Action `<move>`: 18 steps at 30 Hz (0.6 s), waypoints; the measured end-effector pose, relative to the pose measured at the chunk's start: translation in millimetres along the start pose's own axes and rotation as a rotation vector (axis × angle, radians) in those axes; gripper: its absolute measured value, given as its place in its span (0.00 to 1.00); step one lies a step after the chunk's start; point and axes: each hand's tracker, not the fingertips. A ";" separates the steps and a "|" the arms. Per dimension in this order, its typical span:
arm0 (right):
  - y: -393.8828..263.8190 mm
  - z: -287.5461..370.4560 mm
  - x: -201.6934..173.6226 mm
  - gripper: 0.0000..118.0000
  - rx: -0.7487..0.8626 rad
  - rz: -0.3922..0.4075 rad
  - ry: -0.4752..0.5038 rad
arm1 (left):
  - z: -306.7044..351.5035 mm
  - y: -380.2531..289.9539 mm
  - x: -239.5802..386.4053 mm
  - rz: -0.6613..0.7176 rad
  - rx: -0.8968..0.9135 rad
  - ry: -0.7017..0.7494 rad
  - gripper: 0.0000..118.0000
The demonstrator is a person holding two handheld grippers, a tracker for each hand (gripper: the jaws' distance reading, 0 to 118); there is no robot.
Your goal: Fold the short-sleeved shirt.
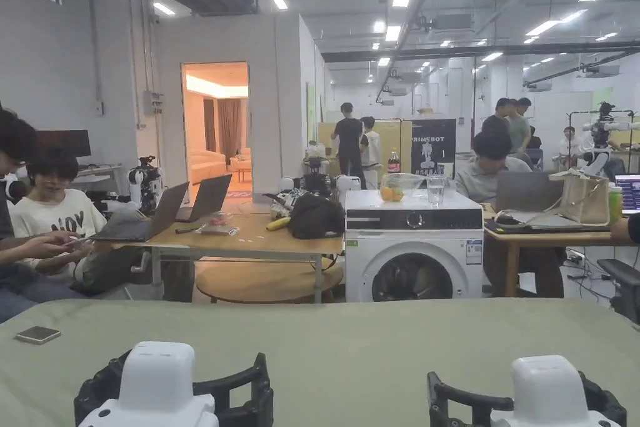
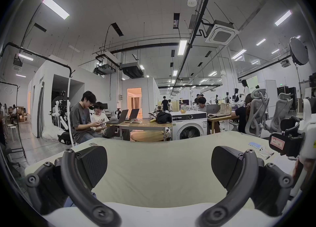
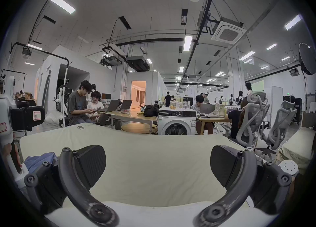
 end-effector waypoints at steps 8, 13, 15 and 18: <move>-0.9 0.0 2.5 1.00 0.004 -0.010 -0.011 | -0.1 0.7 -1.0 -0.008 -0.004 -0.001 1.00; -1.8 -1.5 4.4 1.00 -0.004 -0.009 -0.014 | -0.1 -0.1 -3.5 0.015 -0.010 -0.013 1.00; -1.7 -1.2 5.0 1.00 -0.003 -0.012 -0.018 | 0.0 -0.3 -3.6 0.010 -0.009 -0.005 1.00; 0.0 -1.8 5.8 1.00 -0.003 -0.019 -0.011 | -0.2 -1.1 -3.8 0.013 -0.008 -0.008 1.00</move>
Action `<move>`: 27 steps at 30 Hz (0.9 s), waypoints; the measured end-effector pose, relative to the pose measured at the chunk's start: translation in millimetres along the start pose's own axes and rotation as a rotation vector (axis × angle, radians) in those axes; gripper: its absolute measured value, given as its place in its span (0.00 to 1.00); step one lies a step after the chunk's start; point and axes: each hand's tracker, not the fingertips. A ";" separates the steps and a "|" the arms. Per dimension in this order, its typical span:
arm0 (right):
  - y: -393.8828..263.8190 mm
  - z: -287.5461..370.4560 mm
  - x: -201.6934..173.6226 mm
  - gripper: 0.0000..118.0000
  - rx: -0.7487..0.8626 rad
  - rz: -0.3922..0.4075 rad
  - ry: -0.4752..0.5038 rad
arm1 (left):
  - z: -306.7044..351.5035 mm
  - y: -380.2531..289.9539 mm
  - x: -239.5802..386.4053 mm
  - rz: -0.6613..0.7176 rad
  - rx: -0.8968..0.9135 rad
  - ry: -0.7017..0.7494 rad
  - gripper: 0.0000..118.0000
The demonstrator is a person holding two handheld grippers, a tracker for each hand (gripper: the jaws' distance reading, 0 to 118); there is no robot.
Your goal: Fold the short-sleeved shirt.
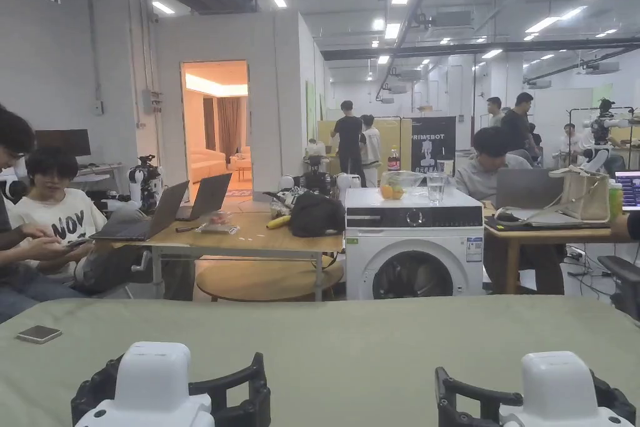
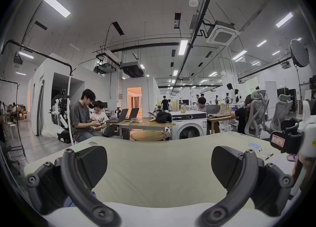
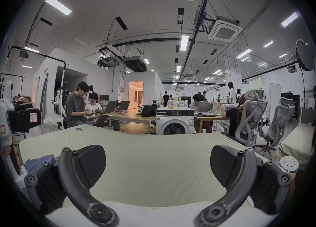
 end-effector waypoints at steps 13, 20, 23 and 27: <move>1.3 1.3 -1.4 1.00 0.004 0.012 0.014 | 0.9 1.4 2.4 -0.014 0.001 -0.015 1.00; -0.2 2.1 -1.9 1.00 0.004 0.024 0.008 | 1.0 0.8 3.7 -0.028 0.004 -0.004 1.00; -0.3 2.3 -2.1 1.00 0.003 0.027 0.008 | 1.6 1.2 3.6 -0.026 0.009 0.001 1.00; -1.9 3.9 -2.8 1.00 0.011 0.035 0.004 | 2.1 1.8 4.2 -0.037 0.011 0.006 1.00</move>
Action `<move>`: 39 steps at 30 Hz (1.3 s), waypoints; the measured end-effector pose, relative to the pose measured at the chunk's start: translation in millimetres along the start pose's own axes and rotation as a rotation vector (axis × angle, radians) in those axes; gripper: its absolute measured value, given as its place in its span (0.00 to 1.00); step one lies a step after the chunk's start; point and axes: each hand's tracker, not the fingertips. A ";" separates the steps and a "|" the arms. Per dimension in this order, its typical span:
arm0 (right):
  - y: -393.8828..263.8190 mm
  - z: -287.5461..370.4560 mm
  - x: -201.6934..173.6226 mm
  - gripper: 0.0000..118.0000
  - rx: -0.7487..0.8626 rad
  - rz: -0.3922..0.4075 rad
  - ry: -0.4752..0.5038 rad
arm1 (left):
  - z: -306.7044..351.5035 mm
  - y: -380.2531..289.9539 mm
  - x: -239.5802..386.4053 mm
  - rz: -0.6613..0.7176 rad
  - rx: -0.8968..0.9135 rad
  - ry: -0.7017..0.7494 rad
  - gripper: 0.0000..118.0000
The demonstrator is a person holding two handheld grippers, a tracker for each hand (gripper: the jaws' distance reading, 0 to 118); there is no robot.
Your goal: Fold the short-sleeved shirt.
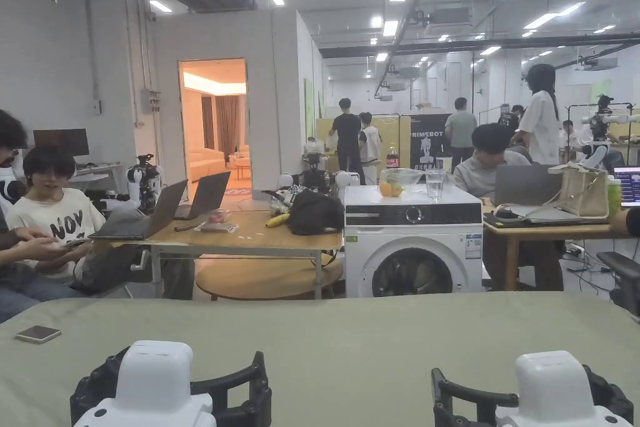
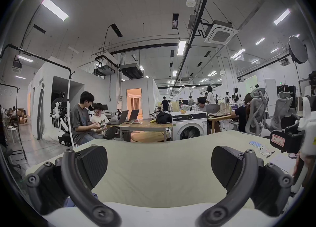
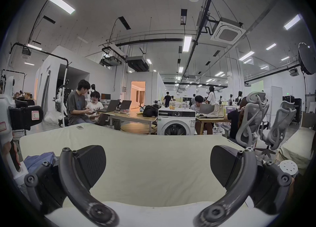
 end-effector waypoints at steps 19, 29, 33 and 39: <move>-12.9 -5.1 3.5 0.00 -0.058 0.006 0.017 | -0.2 -7.9 -13.8 0.067 -0.048 -0.022 0.00; -11.9 -6.2 3.8 0.00 -0.082 -0.015 0.035 | -1.1 -6.5 -5.7 0.038 -0.037 -0.032 0.00; -11.7 -5.5 3.8 0.00 -0.080 -0.019 0.042 | -0.6 -6.7 -2.7 0.028 -0.036 -0.034 0.00; -12.0 -5.0 4.3 0.00 -0.080 -0.016 0.039 | -0.7 -5.4 -2.4 0.030 -0.034 -0.038 0.00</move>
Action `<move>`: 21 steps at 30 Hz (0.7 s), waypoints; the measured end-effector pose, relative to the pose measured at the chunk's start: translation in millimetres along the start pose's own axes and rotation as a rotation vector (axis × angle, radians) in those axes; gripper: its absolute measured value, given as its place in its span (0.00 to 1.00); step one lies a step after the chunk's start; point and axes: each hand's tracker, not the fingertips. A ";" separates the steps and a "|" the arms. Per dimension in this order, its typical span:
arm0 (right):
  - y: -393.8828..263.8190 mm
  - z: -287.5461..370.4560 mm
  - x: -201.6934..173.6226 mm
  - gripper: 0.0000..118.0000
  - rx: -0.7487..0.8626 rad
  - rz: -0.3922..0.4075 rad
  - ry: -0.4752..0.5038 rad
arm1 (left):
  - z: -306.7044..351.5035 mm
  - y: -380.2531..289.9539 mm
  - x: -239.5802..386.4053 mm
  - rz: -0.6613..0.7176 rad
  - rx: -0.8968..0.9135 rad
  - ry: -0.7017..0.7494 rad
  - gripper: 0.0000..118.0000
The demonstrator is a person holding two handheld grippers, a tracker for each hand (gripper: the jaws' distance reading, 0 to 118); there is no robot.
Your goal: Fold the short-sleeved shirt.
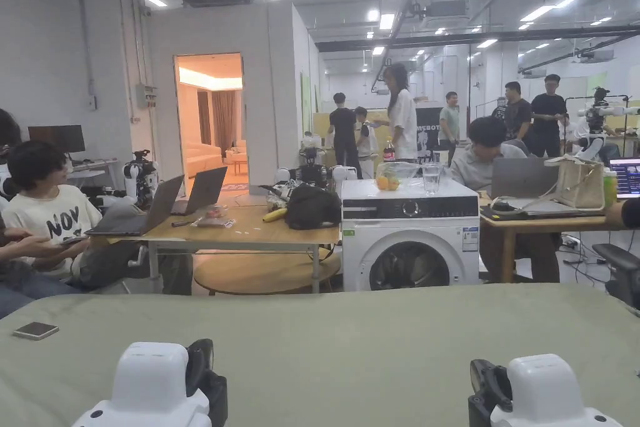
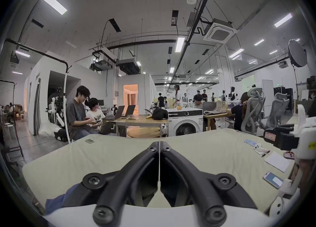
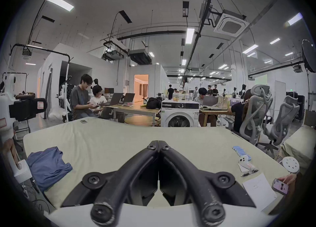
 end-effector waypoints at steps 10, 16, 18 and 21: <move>1.2 0.2 -4.8 0.00 0.004 -0.009 0.010 | 4.7 0.0 -6.9 0.009 -0.001 0.006 0.00; 3.0 -0.4 -15.6 0.00 0.010 -0.005 0.021 | 6.6 -0.7 -8.6 0.004 0.000 0.024 0.00; 3.3 -3.4 -20.9 0.00 0.010 -0.005 0.035 | 9.8 0.0 -13.1 0.011 -0.002 0.021 0.00; 2.8 -13.0 -36.3 0.00 0.002 -0.027 0.082 | 19.6 0.0 -24.4 -0.007 -0.005 0.058 0.00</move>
